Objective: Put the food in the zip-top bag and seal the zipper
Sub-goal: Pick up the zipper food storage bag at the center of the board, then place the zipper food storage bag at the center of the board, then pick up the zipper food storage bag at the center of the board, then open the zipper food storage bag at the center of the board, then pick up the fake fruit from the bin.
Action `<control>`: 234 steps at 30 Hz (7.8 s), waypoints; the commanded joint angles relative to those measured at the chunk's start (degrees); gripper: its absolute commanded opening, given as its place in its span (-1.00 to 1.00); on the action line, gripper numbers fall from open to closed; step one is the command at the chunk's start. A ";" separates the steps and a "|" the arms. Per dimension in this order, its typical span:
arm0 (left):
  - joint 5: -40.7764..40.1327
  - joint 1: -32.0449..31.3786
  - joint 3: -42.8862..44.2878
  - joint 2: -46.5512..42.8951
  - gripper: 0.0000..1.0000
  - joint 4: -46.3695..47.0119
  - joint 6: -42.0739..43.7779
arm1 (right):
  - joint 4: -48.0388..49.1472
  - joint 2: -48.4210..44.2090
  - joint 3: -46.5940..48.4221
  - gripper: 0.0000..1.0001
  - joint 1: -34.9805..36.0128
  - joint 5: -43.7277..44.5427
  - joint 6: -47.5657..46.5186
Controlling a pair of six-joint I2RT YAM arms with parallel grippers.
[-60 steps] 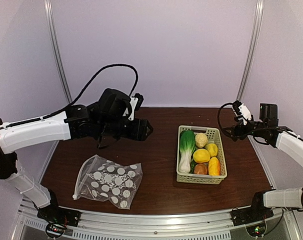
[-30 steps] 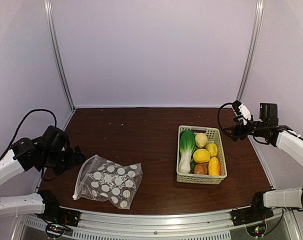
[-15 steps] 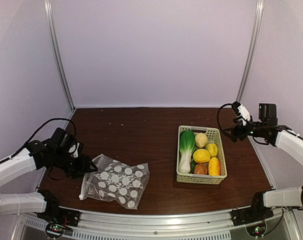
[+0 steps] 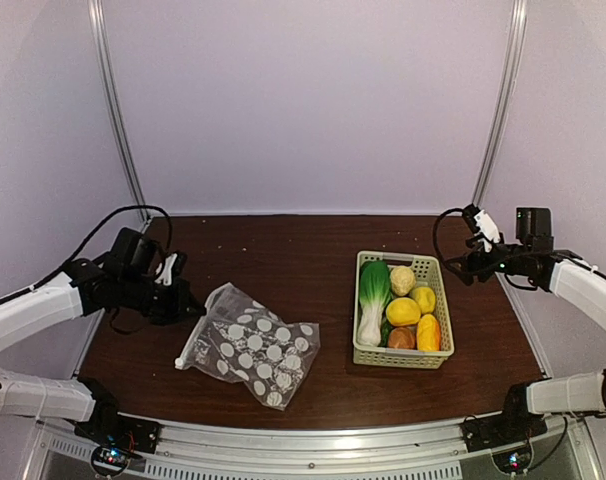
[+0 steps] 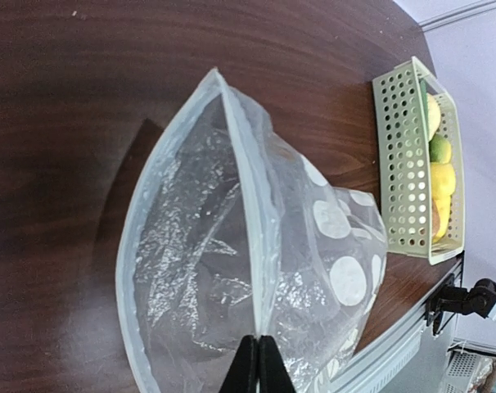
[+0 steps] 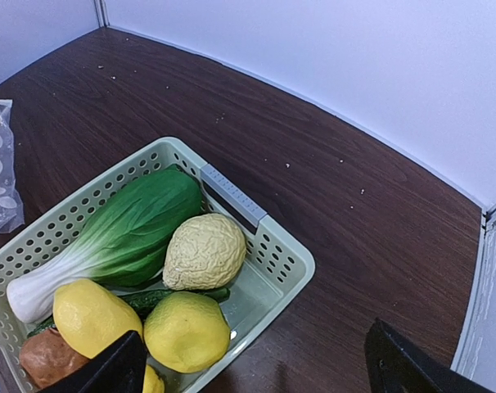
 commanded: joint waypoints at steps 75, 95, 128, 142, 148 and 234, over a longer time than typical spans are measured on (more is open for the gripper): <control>-89.38 -50.37 55.98 68.19 -1.00 -48.02 4.14 | -0.53 6.56 3.88 0.81 2.75 -3.27 7.50; -53.12 -35.57 47.20 35.59 -1.00 -13.89 12.90 | -20.32 15.34 28.94 0.77 19.29 6.39 5.97; -49.10 -26.36 42.62 35.85 -1.00 12.11 -5.25 | -18.15 31.87 56.63 0.56 38.55 10.96 32.21; -51.79 -26.34 37.04 29.70 -1.00 14.64 -7.83 | -23.23 42.40 65.46 0.31 44.81 30.66 33.94; -50.91 -26.41 32.75 26.36 -1.00 18.14 -7.83 | -25.32 50.45 71.30 -0.13 44.85 30.40 34.54; -25.24 -19.50 49.41 41.47 -1.00 -12.30 20.34 | -27.47 28.64 19.81 0.12 30.70 23.50 -17.94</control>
